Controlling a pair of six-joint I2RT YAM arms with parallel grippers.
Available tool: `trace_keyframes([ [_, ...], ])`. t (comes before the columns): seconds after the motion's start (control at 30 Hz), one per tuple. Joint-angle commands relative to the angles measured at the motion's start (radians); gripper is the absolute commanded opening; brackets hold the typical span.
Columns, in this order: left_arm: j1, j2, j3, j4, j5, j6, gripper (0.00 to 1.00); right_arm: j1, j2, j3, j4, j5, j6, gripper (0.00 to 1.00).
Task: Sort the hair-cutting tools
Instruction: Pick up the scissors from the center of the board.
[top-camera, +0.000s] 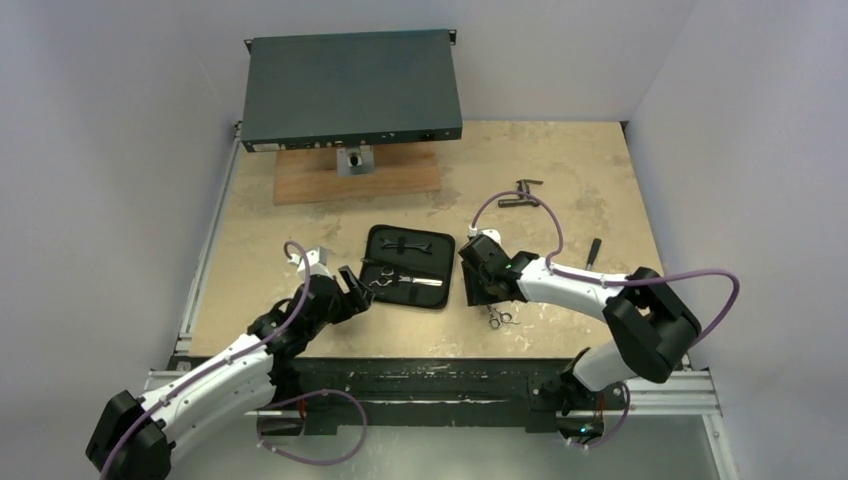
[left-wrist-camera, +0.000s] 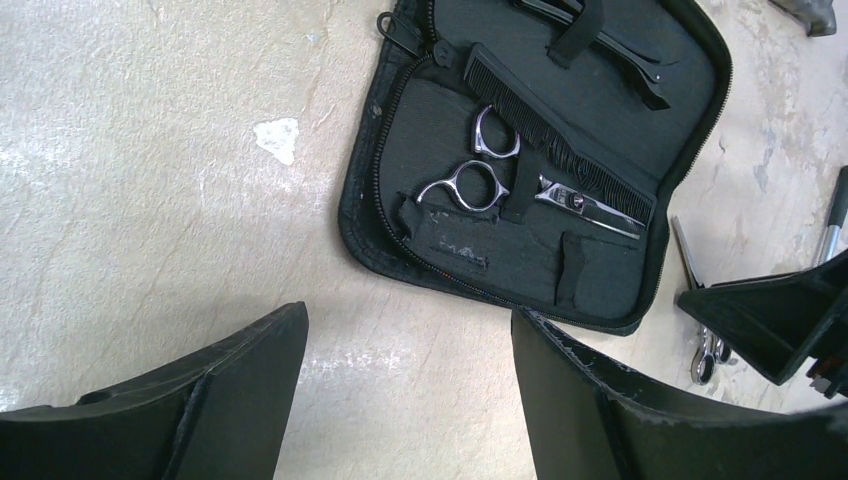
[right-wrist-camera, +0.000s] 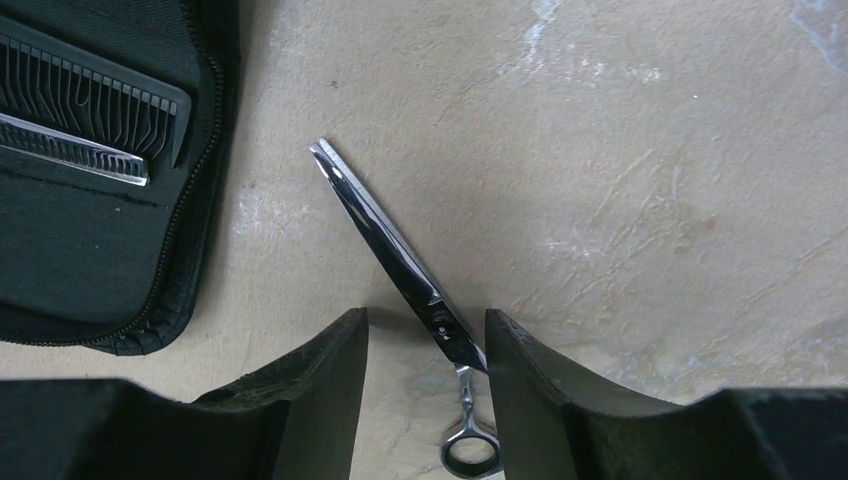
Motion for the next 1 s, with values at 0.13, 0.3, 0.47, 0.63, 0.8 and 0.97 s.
trace_keyframes([
  [0.13,-0.005,-0.037,0.032,-0.021,-0.022,-0.006,0.74,0.013,0.066,0.059,-0.04,0.012,-0.011,0.36],
  [0.3,-0.005,-0.06,0.032,-0.035,-0.028,-0.003,0.74,0.014,0.066,0.059,-0.041,-0.004,-0.008,0.21],
  [0.47,-0.005,-0.068,0.042,-0.052,-0.032,0.0,0.75,0.013,0.051,0.063,-0.058,-0.038,0.002,0.0],
  [0.63,-0.005,-0.083,0.045,-0.067,-0.039,0.002,0.75,0.013,-0.023,0.083,-0.112,0.027,-0.013,0.0],
  [0.8,-0.005,-0.091,0.059,-0.083,-0.045,0.006,0.75,0.028,-0.153,0.164,-0.164,0.044,-0.066,0.0],
  [0.97,-0.006,-0.107,0.075,-0.119,-0.067,0.016,0.75,0.15,-0.154,0.302,-0.206,0.031,-0.226,0.0],
])
